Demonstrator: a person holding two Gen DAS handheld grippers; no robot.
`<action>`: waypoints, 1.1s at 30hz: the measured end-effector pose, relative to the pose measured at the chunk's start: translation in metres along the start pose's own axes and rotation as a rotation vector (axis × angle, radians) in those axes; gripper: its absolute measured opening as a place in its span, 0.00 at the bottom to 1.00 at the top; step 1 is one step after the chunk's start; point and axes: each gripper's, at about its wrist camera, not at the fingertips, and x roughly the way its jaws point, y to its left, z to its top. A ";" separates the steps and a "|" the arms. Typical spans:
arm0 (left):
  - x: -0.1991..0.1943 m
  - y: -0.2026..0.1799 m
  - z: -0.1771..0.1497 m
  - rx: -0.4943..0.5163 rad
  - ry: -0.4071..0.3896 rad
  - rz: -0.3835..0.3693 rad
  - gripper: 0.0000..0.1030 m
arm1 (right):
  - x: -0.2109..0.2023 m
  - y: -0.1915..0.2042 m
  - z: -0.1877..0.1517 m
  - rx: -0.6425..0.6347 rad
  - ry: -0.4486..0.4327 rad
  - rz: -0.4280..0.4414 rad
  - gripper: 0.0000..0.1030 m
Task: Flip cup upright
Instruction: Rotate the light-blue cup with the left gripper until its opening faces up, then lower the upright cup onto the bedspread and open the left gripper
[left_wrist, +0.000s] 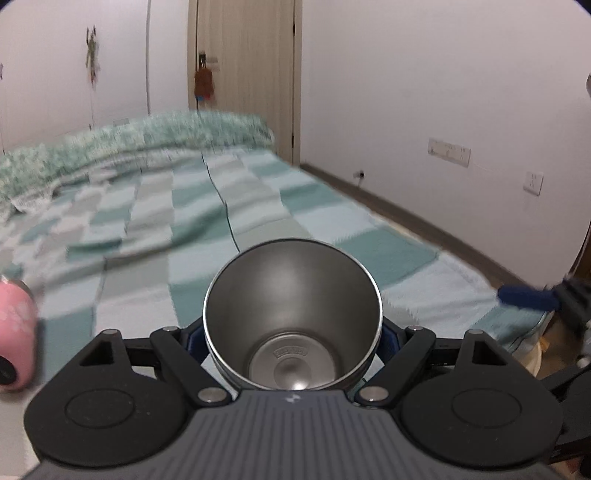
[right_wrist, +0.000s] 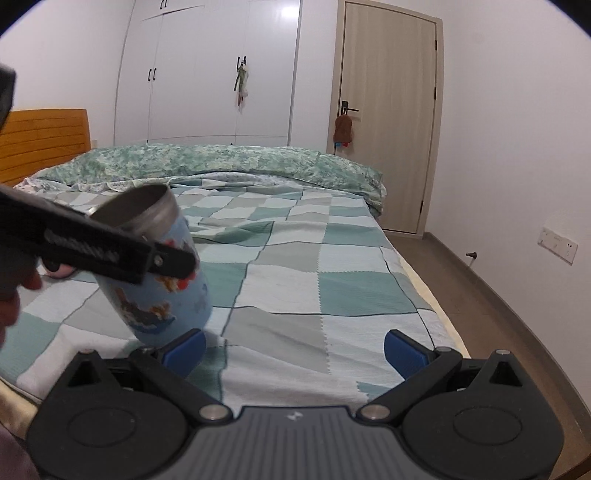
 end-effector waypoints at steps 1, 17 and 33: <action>0.003 0.000 -0.004 -0.001 -0.019 0.004 0.82 | 0.002 -0.001 0.000 0.001 -0.001 0.001 1.00; -0.090 0.014 0.001 0.027 -0.206 0.095 1.00 | -0.036 0.027 0.013 -0.006 -0.059 0.032 1.00; -0.213 0.096 -0.095 -0.095 -0.312 0.312 1.00 | -0.075 0.141 -0.006 -0.008 -0.168 0.197 1.00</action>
